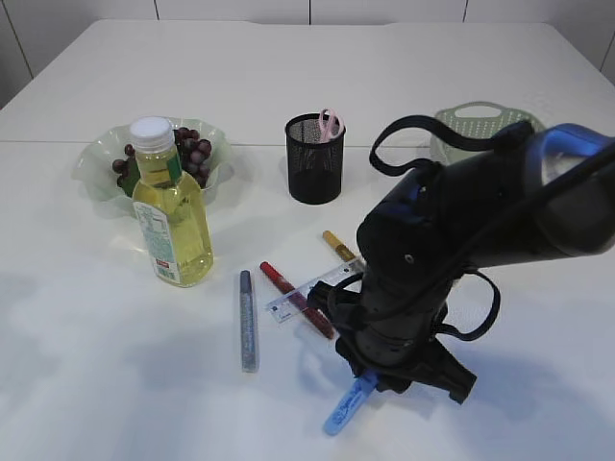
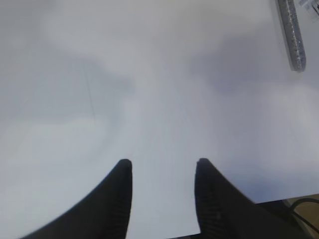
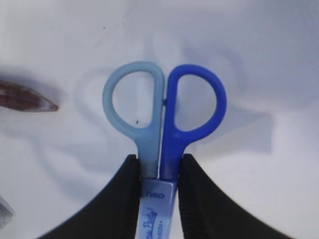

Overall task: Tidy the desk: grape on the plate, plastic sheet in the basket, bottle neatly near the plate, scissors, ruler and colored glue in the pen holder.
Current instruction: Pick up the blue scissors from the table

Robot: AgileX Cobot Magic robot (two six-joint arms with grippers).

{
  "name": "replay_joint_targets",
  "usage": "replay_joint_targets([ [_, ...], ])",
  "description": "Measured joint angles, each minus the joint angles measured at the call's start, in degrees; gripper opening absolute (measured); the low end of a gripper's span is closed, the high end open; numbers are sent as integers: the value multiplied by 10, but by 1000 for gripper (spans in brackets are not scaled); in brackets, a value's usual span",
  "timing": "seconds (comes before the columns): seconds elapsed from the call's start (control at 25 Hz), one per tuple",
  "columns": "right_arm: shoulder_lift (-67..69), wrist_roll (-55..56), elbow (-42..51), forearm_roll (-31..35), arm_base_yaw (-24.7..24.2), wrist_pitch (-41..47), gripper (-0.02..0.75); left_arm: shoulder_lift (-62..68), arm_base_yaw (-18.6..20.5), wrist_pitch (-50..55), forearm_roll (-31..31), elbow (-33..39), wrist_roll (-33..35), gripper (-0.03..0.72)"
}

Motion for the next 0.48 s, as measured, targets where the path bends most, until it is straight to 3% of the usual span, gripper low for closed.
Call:
replay_joint_targets([
  [0.48,-38,-190,0,-10,-59,0,208,0,0,0,0,0,0,309],
])
